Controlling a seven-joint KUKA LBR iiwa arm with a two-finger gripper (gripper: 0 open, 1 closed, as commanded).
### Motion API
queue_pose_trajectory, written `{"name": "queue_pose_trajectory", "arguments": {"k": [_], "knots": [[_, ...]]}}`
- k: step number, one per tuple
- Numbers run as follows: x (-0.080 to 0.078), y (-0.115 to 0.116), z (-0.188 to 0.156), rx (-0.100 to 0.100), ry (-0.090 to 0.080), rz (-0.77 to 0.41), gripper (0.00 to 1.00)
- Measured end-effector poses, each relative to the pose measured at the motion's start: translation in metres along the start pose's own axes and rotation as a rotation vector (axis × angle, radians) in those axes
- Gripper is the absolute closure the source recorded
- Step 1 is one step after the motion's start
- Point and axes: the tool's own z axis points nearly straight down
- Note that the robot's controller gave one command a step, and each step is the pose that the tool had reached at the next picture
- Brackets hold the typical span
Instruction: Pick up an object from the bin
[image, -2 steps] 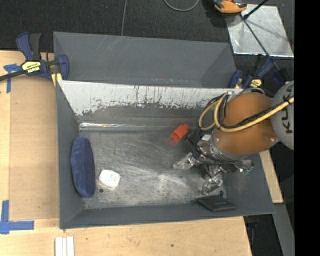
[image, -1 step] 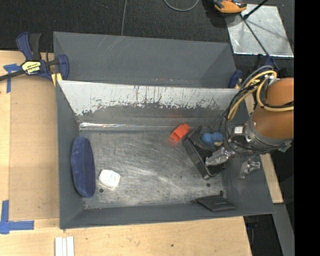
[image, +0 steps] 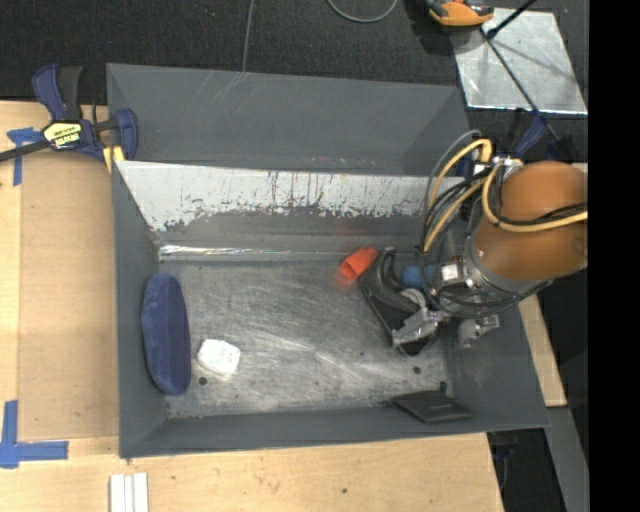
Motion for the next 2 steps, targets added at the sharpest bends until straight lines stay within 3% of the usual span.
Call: {"name": "queue_pose_trajectory", "arguments": {"k": [1,2], "knots": [[-0.0357,0.0090,0.0245,-0.003,0.005,-0.407,0.00],[-0.0351,0.0085,0.0237,-0.003,0.006,-0.405,1.00]]}}
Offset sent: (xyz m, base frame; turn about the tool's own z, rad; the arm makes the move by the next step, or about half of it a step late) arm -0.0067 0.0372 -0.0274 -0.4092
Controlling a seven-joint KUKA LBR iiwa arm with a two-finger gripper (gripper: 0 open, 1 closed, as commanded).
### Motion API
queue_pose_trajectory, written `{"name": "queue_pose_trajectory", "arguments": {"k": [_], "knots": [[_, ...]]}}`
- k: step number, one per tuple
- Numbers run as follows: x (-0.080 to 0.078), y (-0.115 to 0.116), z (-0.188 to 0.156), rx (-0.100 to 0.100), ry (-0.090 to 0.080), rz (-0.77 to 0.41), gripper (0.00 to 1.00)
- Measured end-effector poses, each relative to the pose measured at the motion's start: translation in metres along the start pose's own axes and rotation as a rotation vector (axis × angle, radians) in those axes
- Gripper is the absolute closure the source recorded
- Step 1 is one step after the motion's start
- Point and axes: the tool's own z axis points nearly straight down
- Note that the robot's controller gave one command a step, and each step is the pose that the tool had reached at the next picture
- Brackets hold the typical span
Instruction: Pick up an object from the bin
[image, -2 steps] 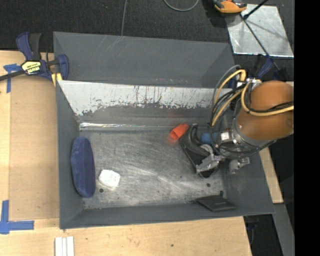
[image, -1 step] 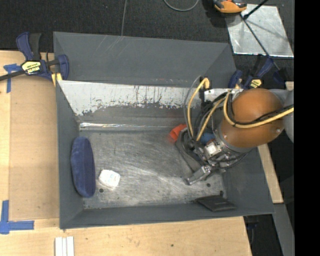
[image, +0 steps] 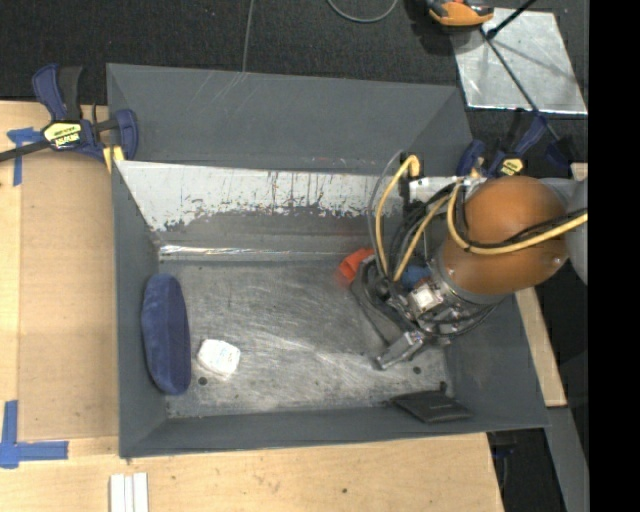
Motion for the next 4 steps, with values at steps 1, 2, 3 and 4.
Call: {"name": "queue_pose_trajectory", "arguments": {"k": [1,2,3,4], "knots": [[0.000,0.001,0.000,0.002,-0.001,-0.010,1.00],[0.010,0.007,-0.002,0.003,-0.006,-0.018,1.00],[0.010,0.017,-0.091,0.000,-0.003,-0.021,1.00],[0.025,0.025,-0.168,0.003,-0.002,-0.013,1.00]]}}
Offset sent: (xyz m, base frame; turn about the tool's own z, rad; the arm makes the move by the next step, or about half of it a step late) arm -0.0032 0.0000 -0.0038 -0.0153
